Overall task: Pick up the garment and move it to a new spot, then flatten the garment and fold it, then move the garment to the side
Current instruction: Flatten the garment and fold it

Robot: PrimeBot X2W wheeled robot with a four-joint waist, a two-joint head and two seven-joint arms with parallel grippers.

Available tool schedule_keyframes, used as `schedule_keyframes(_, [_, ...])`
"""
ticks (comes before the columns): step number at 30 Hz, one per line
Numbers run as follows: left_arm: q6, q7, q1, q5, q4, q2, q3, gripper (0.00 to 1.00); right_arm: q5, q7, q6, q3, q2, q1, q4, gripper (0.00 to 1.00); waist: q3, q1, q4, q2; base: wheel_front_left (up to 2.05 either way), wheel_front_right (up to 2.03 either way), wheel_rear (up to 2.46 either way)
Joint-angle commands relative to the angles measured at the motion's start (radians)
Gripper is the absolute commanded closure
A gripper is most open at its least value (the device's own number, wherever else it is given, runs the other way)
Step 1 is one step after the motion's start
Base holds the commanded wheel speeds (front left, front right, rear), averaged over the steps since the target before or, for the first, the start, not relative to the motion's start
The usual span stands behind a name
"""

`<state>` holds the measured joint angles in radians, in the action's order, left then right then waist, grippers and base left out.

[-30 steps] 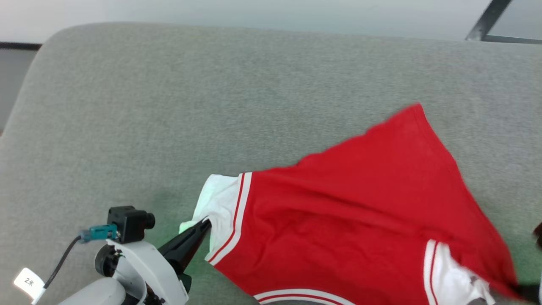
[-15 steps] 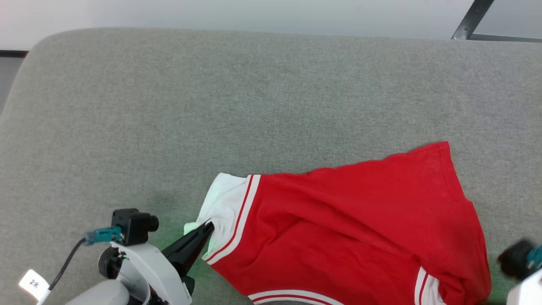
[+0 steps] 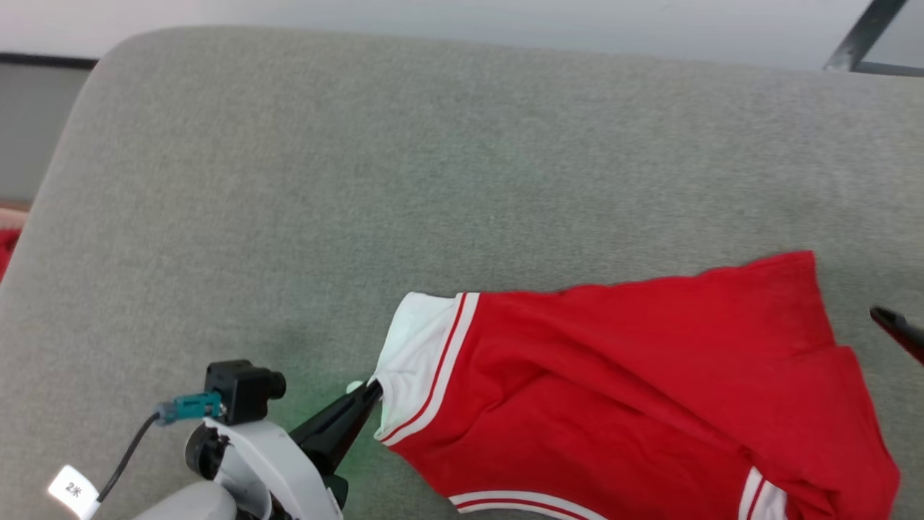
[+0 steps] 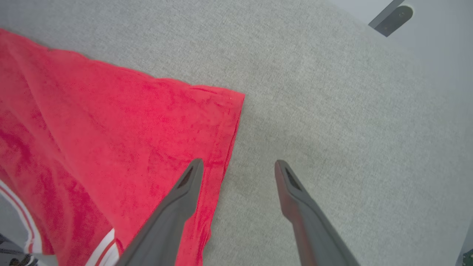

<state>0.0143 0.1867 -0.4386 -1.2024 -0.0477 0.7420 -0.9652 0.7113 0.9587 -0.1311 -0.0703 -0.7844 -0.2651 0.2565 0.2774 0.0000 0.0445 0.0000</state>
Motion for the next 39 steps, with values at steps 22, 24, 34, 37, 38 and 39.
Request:
schedule_keyframes(22, [0.046,0.010,-0.066,0.017,-0.054,-0.057,0.001,1.00,-0.010,-0.216,0.001,-0.396,0.044,-0.290,-0.518,1.00,0.096,0.0000,0.086,0.0000,0.00,0.00,0.00])
schedule_keyframes(24, [0.051,0.016,-0.066,0.014,-0.058,-0.060,0.006,1.00,0.001,-0.240,0.001,-0.399,0.046,-0.303,-0.532,1.00,0.085,0.0000,0.083,0.0000,0.00,0.00,0.00])
schedule_keyframes(34, [0.100,0.019,-0.219,0.071,-0.111,-0.061,0.033,1.00,0.005,-0.502,0.001,-0.245,0.095,-0.420,-0.621,1.00,0.045,0.0000,0.075,0.0000,0.00,0.00,0.00])
schedule_keyframes(37, [0.108,-0.008,-0.326,0.083,-0.149,-0.088,0.040,1.00,-0.022,-0.602,0.001,-0.159,0.131,-0.499,-0.676,1.00,0.051,0.0000,0.069,0.0000,0.00,0.00,0.00])
schedule_keyframes(38, [0.109,-0.017,-0.369,0.083,-0.168,-0.098,0.048,1.00,-0.030,-0.628,0.001,-0.130,0.151,-0.527,-0.698,1.00,0.056,0.0000,0.065,0.0000,0.00,0.00,0.00])
schedule_keyframes(39, [0.112,-0.023,-0.413,0.083,-0.189,-0.108,0.055,1.00,-0.036,-0.652,0.001,-0.101,0.169,-0.558,-0.722,1.00,0.063,0.0000,0.061,0.0000,0.00,0.00,0.00])
